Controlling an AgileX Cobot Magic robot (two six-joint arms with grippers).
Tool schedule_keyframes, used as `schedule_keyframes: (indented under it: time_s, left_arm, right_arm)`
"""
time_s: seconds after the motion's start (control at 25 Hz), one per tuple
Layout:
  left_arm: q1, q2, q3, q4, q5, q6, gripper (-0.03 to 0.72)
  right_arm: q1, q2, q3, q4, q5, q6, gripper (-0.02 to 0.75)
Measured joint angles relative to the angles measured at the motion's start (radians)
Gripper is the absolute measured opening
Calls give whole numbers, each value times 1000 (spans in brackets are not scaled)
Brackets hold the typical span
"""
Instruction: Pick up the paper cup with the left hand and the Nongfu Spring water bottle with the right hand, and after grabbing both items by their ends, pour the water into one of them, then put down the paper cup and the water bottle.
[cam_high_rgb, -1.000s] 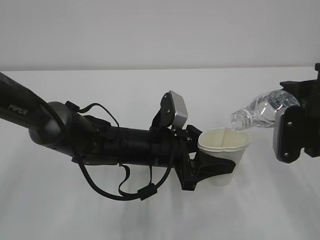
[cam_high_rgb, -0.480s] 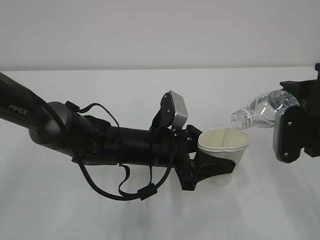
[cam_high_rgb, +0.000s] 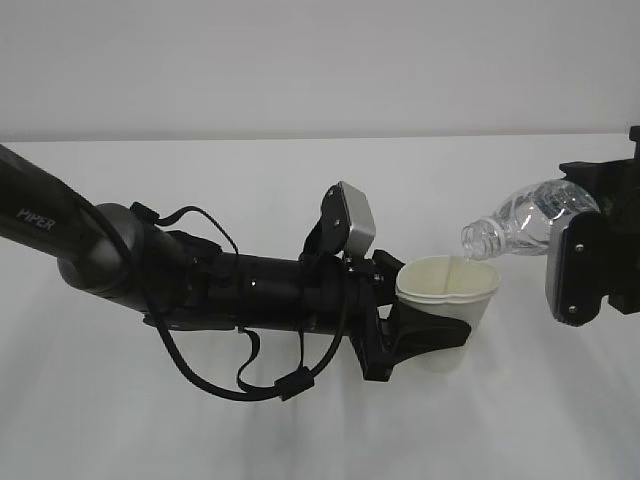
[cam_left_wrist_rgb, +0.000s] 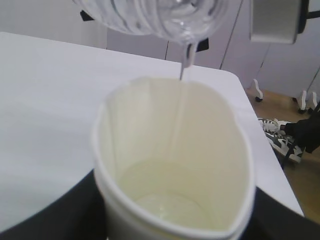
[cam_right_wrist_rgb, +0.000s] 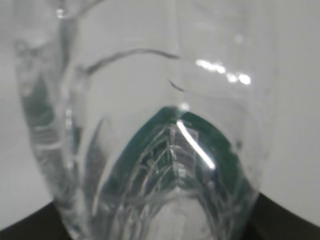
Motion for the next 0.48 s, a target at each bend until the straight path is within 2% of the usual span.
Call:
schedule_keyframes:
  time_s: [0.48]
  left_arm:
    - [0,0,0,0,0,0,424]
  right_arm:
    - [0,0,0,-5,0,0,403]
